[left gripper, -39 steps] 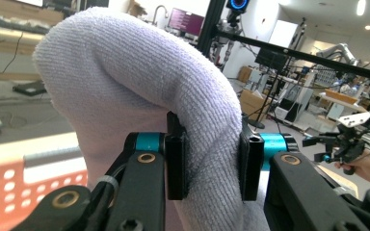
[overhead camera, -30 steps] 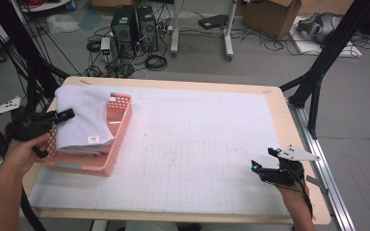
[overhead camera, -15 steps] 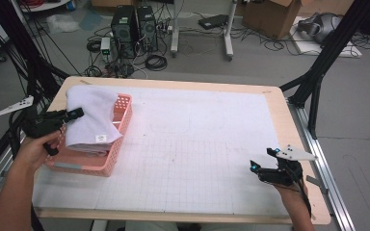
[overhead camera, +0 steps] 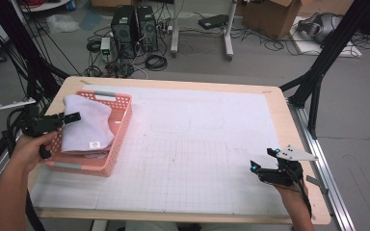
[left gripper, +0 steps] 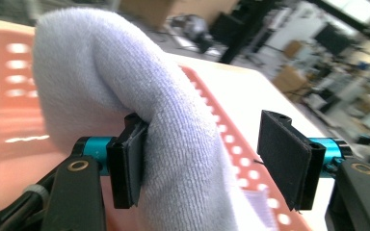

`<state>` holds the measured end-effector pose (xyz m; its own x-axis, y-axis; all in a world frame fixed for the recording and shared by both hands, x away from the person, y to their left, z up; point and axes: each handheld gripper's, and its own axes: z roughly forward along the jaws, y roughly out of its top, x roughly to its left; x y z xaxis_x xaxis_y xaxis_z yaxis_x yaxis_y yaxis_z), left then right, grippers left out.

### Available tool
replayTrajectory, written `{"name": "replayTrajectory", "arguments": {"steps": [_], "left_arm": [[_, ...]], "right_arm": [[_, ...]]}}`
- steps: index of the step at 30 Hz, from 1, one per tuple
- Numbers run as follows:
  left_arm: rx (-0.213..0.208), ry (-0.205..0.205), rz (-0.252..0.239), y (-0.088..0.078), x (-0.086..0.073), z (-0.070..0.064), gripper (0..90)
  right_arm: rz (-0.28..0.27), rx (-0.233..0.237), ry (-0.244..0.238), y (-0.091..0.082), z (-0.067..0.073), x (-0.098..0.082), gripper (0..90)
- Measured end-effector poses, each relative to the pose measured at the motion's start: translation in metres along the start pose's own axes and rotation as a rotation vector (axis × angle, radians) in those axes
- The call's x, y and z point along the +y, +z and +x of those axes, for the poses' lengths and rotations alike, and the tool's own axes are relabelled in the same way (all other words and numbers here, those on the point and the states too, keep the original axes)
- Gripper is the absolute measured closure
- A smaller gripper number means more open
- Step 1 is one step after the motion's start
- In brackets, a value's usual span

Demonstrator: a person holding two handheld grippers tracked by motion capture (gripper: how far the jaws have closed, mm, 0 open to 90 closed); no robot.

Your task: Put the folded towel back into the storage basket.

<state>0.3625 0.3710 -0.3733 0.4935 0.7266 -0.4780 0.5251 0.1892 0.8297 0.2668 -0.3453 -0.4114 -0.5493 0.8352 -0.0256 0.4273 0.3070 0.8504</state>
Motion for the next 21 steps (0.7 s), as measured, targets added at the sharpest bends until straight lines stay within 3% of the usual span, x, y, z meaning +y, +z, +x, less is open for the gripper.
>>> {"name": "replayTrajectory", "arguments": {"steps": [5,11,17,19,20,21], "left_arm": [[0.077,0.02,0.0,-0.0038,0.0048,-0.0024,35.6],[0.067,0.039,0.028,-0.0012,0.0062,-0.0055,37.1],[0.221,0.149,0.098,0.0,0.0051,-0.0082,36.9],[0.23,0.159,0.096,-0.0009,0.0052,-0.0083,36.6],[0.27,0.178,0.084,-0.0042,0.0066,-0.009,36.2],[0.27,0.178,0.084,-0.0042,0.0066,-0.009,36.2]], "right_arm": [[0.001,0.0,0.002,0.0005,-0.0002,0.0,17.8],[0.0,0.004,0.002,0.0009,0.0002,0.0001,17.8],[-0.001,0.0,0.005,-0.0005,-0.0008,-0.0005,17.8],[-0.004,0.0,0.003,-0.0006,-0.0013,-0.0003,17.8],[-0.004,0.0,0.003,-0.0004,-0.0012,-0.0003,17.8],[-0.003,0.001,0.005,-0.0001,-0.0009,-0.0004,17.8]]}}
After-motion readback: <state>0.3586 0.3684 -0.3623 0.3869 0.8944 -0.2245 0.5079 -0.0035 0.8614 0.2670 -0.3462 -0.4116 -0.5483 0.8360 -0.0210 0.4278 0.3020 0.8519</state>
